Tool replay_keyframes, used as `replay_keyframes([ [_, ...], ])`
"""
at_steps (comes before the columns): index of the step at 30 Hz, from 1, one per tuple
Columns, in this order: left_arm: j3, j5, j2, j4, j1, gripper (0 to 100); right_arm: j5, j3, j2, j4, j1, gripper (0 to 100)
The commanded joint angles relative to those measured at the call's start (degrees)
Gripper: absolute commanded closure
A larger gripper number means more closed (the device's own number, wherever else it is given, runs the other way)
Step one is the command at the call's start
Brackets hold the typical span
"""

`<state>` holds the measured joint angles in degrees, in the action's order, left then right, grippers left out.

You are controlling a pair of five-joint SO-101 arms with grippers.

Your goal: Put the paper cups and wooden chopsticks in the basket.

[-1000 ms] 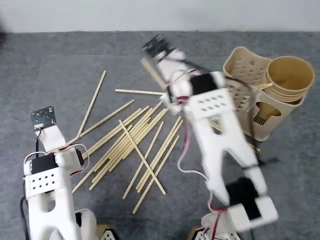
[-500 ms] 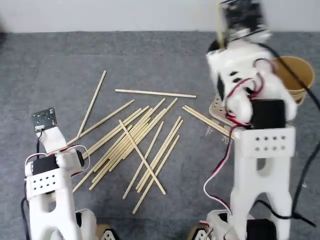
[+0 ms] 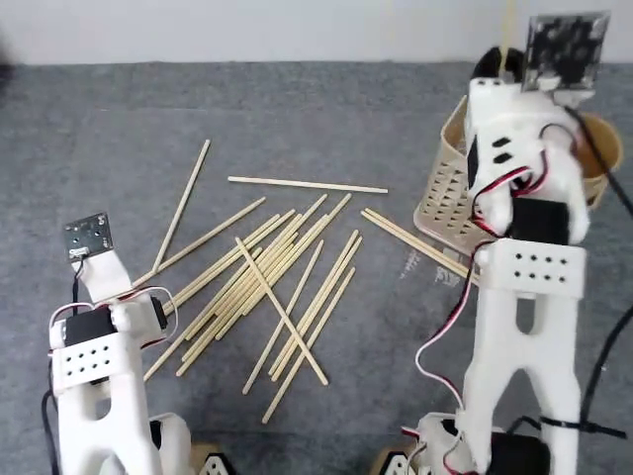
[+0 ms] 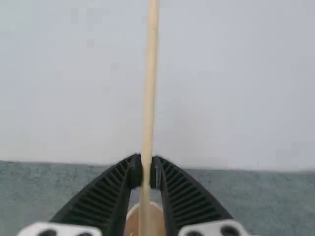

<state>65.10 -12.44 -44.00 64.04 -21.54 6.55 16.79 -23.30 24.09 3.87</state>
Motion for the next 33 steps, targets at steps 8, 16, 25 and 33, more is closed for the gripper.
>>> replay_keyframes([
  [8, -0.5, 0.1, -1.8, -0.9, -0.2, 96, 0.0, 5.1, -4.3, -0.9, 0.7, 89.3],
  [16, -0.3, 0.1, -1.8, -0.9, -0.2, 96, -0.2, -0.6, -3.8, 3.9, 0.7, 87.3],
  [25, 0.0, 0.1, -1.8, -1.0, -0.1, 96, -0.3, -4.3, -4.3, 10.5, 0.7, 87.2],
  [33, -0.3, 0.4, -1.8, -2.4, -0.1, 96, -0.5, -4.1, -10.1, 32.1, -1.4, 87.6],
])
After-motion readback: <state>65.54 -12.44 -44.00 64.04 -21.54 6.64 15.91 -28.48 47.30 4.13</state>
